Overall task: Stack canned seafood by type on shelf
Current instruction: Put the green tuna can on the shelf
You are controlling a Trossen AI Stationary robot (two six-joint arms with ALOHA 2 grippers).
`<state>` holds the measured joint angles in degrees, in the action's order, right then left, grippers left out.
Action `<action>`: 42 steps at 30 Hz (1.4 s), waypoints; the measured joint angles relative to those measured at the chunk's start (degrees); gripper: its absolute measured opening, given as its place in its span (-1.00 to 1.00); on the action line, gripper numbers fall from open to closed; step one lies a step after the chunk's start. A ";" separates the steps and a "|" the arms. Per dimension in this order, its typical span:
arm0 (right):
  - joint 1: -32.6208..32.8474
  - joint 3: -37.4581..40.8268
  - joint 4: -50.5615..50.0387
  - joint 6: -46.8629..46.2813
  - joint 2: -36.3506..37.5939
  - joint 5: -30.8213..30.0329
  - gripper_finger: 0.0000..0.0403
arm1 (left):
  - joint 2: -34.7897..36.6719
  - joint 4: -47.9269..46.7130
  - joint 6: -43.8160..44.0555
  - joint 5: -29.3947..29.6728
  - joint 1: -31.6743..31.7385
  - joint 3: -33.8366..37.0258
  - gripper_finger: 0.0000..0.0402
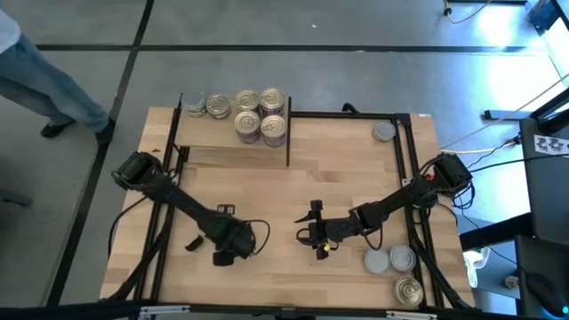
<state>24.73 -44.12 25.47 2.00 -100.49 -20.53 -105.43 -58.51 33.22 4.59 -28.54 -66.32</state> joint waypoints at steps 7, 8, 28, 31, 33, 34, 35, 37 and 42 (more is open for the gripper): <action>0.00 0.00 -0.02 0.00 0.00 0.00 0.23 | 0.00 4.67 -6.42 2.79 5.21 0.00 -0.15; 0.00 0.00 -0.02 0.00 0.00 0.00 0.23 | 0.01 5.85 -7.14 3.48 5.92 0.00 -0.15; 0.00 0.02 -2.09 -0.13 0.00 0.03 0.23 | 7.52 15.05 -14.84 8.00 8.96 -0.90 -0.15; 0.00 0.02 -2.61 -0.22 0.00 0.45 0.23 | 12.13 17.25 -11.51 11.41 6.58 2.69 -0.15; 0.00 0.02 -2.73 -0.29 0.00 0.59 0.23 | 15.47 20.89 -9.46 14.54 5.01 6.04 -0.15; 0.00 0.02 -2.94 -0.33 0.00 0.59 0.23 | 16.92 23.29 -8.84 15.88 4.35 7.83 -0.15; 0.00 0.02 -3.02 -0.35 0.00 0.59 0.23 | 18.25 25.65 -8.10 16.86 3.76 9.69 -0.15; 0.00 0.02 -2.88 -0.37 0.00 0.60 0.23 | 20.57 30.81 -6.63 18.05 2.78 14.08 -0.15; -0.11 0.02 -0.66 -0.24 0.00 -0.29 0.23 | 24.92 44.93 -3.22 18.75 1.68 24.01 -0.14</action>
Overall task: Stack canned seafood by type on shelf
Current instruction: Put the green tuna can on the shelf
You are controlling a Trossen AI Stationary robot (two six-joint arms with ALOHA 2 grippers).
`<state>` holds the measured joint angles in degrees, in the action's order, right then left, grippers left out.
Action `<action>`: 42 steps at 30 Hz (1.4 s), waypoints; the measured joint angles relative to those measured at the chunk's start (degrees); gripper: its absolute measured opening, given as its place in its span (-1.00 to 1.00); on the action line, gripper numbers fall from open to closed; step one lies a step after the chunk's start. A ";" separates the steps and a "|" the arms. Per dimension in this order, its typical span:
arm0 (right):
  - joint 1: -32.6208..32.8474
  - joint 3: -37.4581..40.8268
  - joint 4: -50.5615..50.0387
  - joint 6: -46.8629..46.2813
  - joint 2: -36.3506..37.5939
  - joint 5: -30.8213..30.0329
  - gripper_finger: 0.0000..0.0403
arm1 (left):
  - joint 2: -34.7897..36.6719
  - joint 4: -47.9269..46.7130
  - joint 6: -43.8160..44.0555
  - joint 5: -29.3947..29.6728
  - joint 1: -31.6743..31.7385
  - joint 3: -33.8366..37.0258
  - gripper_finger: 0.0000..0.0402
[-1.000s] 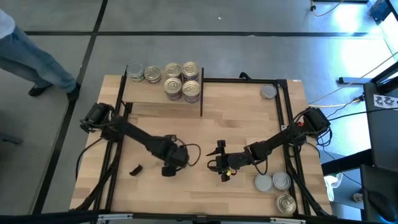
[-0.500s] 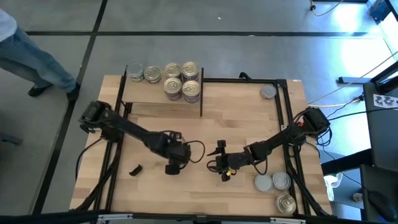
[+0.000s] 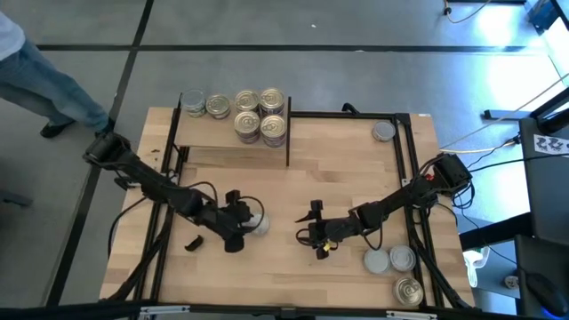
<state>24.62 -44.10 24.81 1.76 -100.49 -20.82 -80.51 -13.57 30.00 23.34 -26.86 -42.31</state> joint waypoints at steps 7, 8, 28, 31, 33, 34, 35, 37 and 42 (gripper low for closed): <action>0.00 0.00 2.59 0.02 0.00 -0.19 0.23 | 0.57 2.27 3.12 -0.12 3.20 3.80 0.15; 0.00 0.00 2.57 0.04 0.00 -0.19 0.23 | 0.55 2.46 2.95 -0.15 3.86 3.80 0.20; 0.11 0.00 2.15 0.22 0.00 -0.15 0.23 | -0.22 30.82 -6.11 1.37 2.54 14.09 0.38; 0.11 0.00 2.58 0.10 0.00 -0.15 0.23 | -0.41 33.82 -6.06 1.66 2.59 15.56 0.38; 0.11 0.00 3.15 0.07 0.00 -0.14 0.23 | -0.68 35.20 -6.12 1.67 2.59 16.13 0.38; 0.11 0.00 3.49 0.07 0.00 -0.14 0.23 | -0.68 35.64 -6.22 1.67 2.58 16.38 0.38; 0.11 0.00 3.82 0.07 0.00 -0.14 0.23 | -0.66 35.99 -6.23 1.65 2.46 16.40 0.38; 0.11 0.00 4.10 0.05 0.00 -0.13 0.23 | -0.66 36.05 -6.40 1.64 2.22 16.38 0.38; 0.11 0.00 4.03 0.06 0.00 0.00 0.23 | -2.16 36.73 -7.01 1.58 1.61 16.38 0.35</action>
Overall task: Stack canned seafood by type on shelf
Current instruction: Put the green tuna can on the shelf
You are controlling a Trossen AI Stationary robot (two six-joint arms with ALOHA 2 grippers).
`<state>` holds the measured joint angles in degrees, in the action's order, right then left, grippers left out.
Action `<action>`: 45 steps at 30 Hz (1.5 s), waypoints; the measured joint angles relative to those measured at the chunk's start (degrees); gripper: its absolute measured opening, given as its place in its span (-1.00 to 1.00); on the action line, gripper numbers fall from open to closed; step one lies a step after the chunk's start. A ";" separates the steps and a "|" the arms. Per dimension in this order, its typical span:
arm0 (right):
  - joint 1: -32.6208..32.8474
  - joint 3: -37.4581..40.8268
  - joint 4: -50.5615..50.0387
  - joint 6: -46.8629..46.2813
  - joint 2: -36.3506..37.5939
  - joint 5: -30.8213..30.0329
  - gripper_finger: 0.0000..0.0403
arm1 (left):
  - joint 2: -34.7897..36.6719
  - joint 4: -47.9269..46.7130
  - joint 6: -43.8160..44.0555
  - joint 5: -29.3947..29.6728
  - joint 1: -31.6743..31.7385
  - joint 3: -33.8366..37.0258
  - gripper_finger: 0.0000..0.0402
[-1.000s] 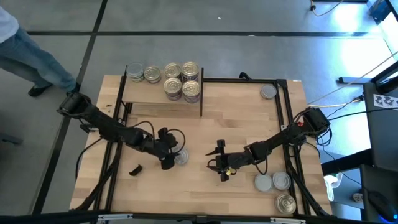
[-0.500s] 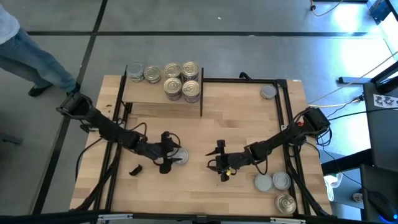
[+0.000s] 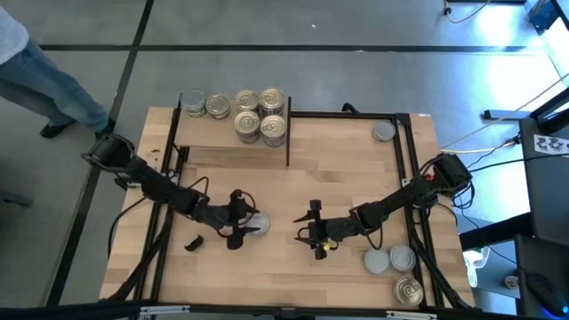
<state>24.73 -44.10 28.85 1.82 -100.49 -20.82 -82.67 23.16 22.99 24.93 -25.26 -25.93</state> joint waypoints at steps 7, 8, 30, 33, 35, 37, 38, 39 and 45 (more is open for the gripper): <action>0.00 0.00 -0.23 0.09 0.00 0.04 0.23 | -2.51 -0.14 0.44 -0.70 -0.30 -0.01 0.15; 0.00 0.00 -0.28 0.10 0.00 0.09 0.23 | -2.50 -0.29 -0.08 -0.74 -0.33 -0.02 0.13; -4.36 -19.15 -9.12 25.47 -13.53 -1.08 0.23 | -2.34 13.61 3.11 2.21 -0.22 12.84 0.04; -6.22 -25.80 -16.45 27.15 -17.75 -1.07 0.23 | -2.35 14.44 3.17 2.47 -0.22 13.42 0.04; -7.19 -29.75 -21.08 27.62 -20.17 -0.99 0.23 | -2.34 14.38 3.43 2.61 -0.22 13.52 0.04; -7.70 -32.53 -23.91 28.78 -22.23 -0.65 0.23 | -2.34 14.66 3.55 2.66 -0.22 13.71 0.04; -7.74 -33.52 -24.90 29.54 -23.19 -0.81 0.23 | -2.34 14.62 3.55 2.73 -0.22 13.73 0.04; -7.73 -34.36 -24.81 30.50 -24.17 -1.22 0.23 | -2.38 14.73 3.50 2.77 -0.22 13.70 0.04; -7.08 -35.52 -24.22 37.29 -26.01 -6.65 0.23 | -2.41 15.19 3.09 2.89 -0.22 13.79 0.04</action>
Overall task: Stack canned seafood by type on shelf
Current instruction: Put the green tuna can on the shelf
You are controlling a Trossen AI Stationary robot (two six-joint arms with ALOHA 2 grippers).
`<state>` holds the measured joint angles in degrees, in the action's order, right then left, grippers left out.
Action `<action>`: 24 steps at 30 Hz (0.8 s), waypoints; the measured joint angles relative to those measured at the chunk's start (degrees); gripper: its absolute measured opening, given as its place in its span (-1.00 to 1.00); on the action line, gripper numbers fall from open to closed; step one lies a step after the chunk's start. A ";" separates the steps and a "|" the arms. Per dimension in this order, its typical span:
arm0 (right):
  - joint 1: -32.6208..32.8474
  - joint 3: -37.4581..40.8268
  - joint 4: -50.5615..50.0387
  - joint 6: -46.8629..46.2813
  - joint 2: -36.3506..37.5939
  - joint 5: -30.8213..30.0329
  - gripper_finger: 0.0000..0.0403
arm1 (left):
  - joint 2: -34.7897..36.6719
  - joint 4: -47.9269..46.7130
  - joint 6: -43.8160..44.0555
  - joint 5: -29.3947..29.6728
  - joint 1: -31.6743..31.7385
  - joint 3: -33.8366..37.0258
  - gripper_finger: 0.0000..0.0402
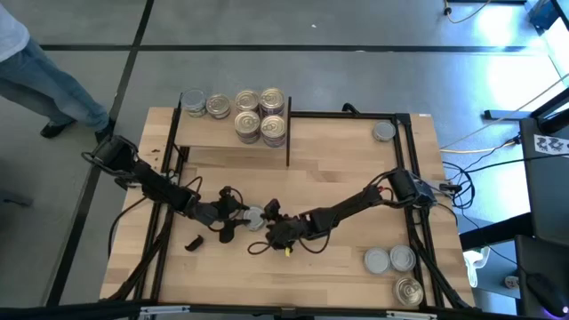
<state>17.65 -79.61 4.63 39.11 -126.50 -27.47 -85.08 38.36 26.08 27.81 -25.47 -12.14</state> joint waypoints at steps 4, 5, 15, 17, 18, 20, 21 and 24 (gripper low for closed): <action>-0.05 0.00 0.26 2.30 -0.04 -1.53 0.23 | -0.02 0.50 0.40 0.02 0.00 0.39 0.04; -0.05 0.00 0.45 3.06 -0.04 -1.51 0.23 | 0.00 0.52 0.62 0.05 0.00 0.48 0.04; -1.17 0.00 1.78 9.25 -0.15 0.22 0.23 | -0.04 0.82 0.80 0.35 0.00 0.52 0.05; -1.66 0.00 1.89 9.24 -0.21 1.03 0.23 | -0.04 0.82 0.80 0.59 0.00 0.52 0.05; -1.88 -0.03 2.48 9.27 -0.68 1.50 0.23 | -0.04 0.82 0.81 0.85 0.00 0.56 0.05; -2.01 -0.09 3.29 9.49 -1.00 1.32 0.23 | -0.04 0.85 0.81 1.18 0.00 0.59 0.05; -2.00 -0.11 3.73 9.84 -1.54 1.31 0.23 | -0.04 0.95 0.81 1.18 0.00 0.59 0.05; -2.17 -0.11 5.83 11.66 -2.46 1.57 0.23 | -0.04 1.09 0.86 1.22 0.00 0.61 0.05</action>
<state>15.49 -79.72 10.46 50.77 -128.95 -25.89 -85.12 39.44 26.94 29.03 -25.47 -11.53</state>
